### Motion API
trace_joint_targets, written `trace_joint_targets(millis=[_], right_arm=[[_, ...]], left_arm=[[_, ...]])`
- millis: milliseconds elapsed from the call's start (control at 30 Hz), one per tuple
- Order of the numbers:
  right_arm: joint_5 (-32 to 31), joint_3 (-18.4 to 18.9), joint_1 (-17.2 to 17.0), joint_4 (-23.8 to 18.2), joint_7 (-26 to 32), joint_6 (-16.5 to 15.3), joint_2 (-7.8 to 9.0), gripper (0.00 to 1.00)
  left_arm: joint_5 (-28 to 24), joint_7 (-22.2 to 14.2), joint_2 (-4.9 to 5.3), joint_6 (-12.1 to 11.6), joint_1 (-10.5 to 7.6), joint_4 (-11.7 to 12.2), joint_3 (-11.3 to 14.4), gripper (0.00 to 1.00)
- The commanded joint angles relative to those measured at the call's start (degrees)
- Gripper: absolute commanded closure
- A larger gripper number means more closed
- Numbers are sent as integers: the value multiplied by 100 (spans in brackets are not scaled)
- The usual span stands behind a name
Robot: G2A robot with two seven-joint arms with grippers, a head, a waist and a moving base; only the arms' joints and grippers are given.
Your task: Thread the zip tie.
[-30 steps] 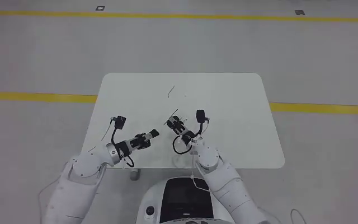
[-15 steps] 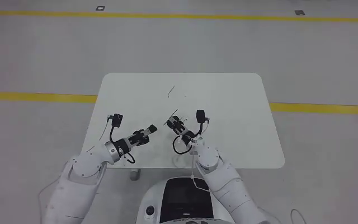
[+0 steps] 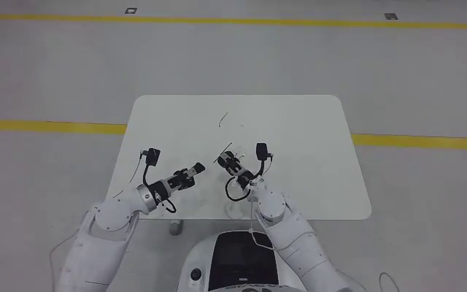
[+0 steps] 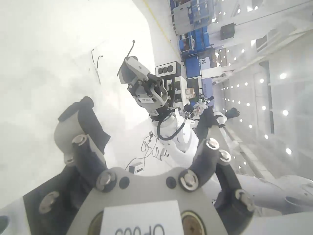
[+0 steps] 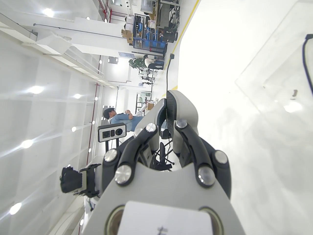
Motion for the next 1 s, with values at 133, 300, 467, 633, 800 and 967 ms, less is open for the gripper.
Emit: trace_joint_targets(millis=[133,300,467,633,800,967], right_arm=[[0,0,0,0,0,0,0,100],[0,0,0,0,0,0,0,100],[0,0,0,0,0,0,0,100],[170,-9,-207,-172,-98,-241,18,100],[393,-41,-305,-241,106,-480,48,100],[334,-39,-301,-274,-21,-527,63,100]], left_arm=[[0,0,0,0,0,0,0,0],[0,0,0,0,0,0,0,0],[19,23,0,4,-8,-17,5,0],[273,-25,-2,47,-188,19,339,0],[38,91,-45,-178,-496,604,698,0],[17,288,-63,-182,-626,774,772,0]])
